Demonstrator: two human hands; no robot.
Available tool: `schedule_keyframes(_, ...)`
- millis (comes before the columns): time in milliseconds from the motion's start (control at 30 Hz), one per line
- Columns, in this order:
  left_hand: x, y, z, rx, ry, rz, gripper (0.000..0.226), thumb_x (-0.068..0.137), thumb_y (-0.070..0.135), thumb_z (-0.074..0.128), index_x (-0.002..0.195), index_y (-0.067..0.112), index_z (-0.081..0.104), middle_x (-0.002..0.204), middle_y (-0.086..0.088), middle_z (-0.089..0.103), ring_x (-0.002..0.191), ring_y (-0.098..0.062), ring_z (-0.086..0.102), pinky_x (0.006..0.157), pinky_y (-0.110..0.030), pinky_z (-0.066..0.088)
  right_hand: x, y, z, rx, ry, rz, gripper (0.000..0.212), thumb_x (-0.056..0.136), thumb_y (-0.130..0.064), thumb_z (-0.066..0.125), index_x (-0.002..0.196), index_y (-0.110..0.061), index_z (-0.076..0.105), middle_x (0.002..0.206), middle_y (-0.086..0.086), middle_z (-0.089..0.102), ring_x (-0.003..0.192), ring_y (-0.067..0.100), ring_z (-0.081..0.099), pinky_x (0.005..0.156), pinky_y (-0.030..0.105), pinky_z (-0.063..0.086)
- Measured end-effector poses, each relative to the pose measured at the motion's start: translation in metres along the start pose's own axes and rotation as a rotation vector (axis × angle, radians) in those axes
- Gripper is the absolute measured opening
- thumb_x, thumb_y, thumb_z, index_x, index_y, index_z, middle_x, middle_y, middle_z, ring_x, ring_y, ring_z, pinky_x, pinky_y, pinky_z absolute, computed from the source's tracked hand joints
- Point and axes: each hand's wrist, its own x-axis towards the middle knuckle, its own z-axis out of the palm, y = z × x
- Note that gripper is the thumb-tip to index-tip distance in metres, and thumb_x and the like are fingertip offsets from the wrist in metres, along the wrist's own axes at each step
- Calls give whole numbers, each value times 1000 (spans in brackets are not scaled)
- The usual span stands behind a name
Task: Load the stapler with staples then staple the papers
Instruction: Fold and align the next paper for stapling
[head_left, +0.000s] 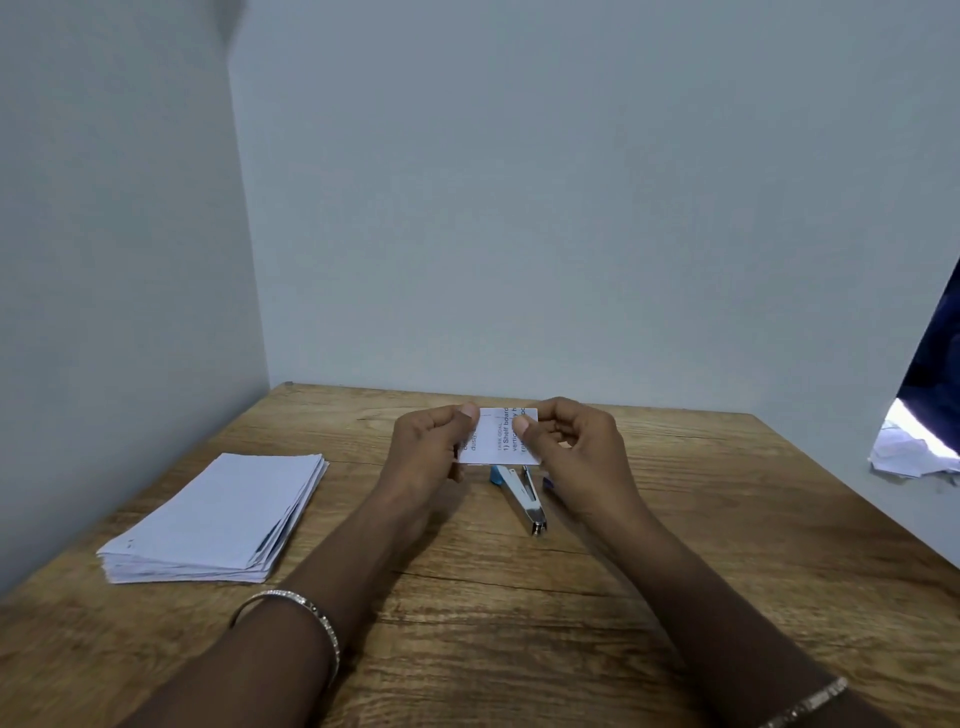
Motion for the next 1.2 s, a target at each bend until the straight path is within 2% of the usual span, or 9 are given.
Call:
schedule_keyframes(67, -1, 1, 2, -16, -32, -16, 30, 100, 26, 58, 86, 10, 80, 82, -11, 78, 57, -8, 60, 43, -21, 40, 2, 3, -1, 120, -7, 67, 8, 92, -21, 73, 95, -15, 77, 92, 5, 80, 95, 25, 74, 80, 44, 60)
schedule_keyframes(233, -3, 3, 4, -67, -139, -28, 38, 103, 26, 47, 91, 16, 82, 91, -5, 80, 68, -8, 68, 45, -22, 47, 6, 7, -5, 269, 39, 212, 7, 94, -21, 70, 96, -18, 76, 87, -3, 82, 85, 11, 77, 66, 23, 59)
schedule_keyframes(300, -2, 3, 1, -80, -179, -28, 38, 102, 25, 43, 100, 19, 81, 98, -4, 78, 78, -10, 68, 48, -24, 49, 9, 9, -7, 308, 72, 242, 14, 93, -19, 71, 103, -10, 76, 93, 3, 82, 88, 15, 77, 72, 29, 62)
schedule_keyframes(400, 1, 1, -3, -62, -243, -20, 32, 99, 21, 47, 105, 22, 79, 100, -1, 78, 79, -8, 70, 51, -24, 50, 10, 10, -9, 324, 93, 247, 16, 93, -18, 71, 104, -7, 76, 94, 5, 81, 89, 19, 77, 77, 35, 62)
schedule_keyframes(667, 2, 0, -6, -72, -239, -1, 30, 97, 12, 55, 108, 27, 78, 101, -2, 80, 74, -5, 70, 49, -22, 51, 10, 12, -9, 312, 77, 184, 5, 91, -20, 73, 87, -21, 74, 86, -2, 81, 84, 14, 76, 60, 21, 56)
schedule_keyframes(867, 2, 0, -6, -30, -173, 35, 24, 89, 12, 62, 103, 22, 79, 97, -10, 79, 74, -9, 67, 56, -24, 50, 8, 9, -8, 256, 30, 80, 16, 87, -26, 78, 86, -11, 74, 87, 10, 79, 83, 16, 72, 59, 25, 51)
schedule_keyframes(967, 1, -1, -6, 5, -124, 121, 13, 85, 13, 75, 97, 12, 78, 87, -12, 76, 79, -16, 69, 63, -28, 55, 6, 8, -6, 173, 7, 15, 16, 86, -28, 80, 80, -14, 74, 78, 4, 77, 74, 11, 71, 58, 30, 50)
schedule_keyframes(1100, 1, -3, -3, 45, -88, 211, 10, 82, 7, 77, 87, -1, 74, 72, -8, 72, 66, -10, 67, 56, -18, 52, 2, 7, -1, 104, -37, -58, 12, 85, -29, 80, 83, -18, 78, 78, -1, 77, 79, 14, 75, 64, 38, 57)
schedule_keyframes(1200, 2, -5, -4, 105, -93, 220, 12, 88, 12, 74, 88, 1, 74, 78, -16, 74, 70, -16, 65, 60, -23, 51, 2, 6, 1, 105, -56, -58, 14, 88, -29, 77, 88, -15, 79, 83, 2, 79, 86, 22, 75, 70, 46, 57)
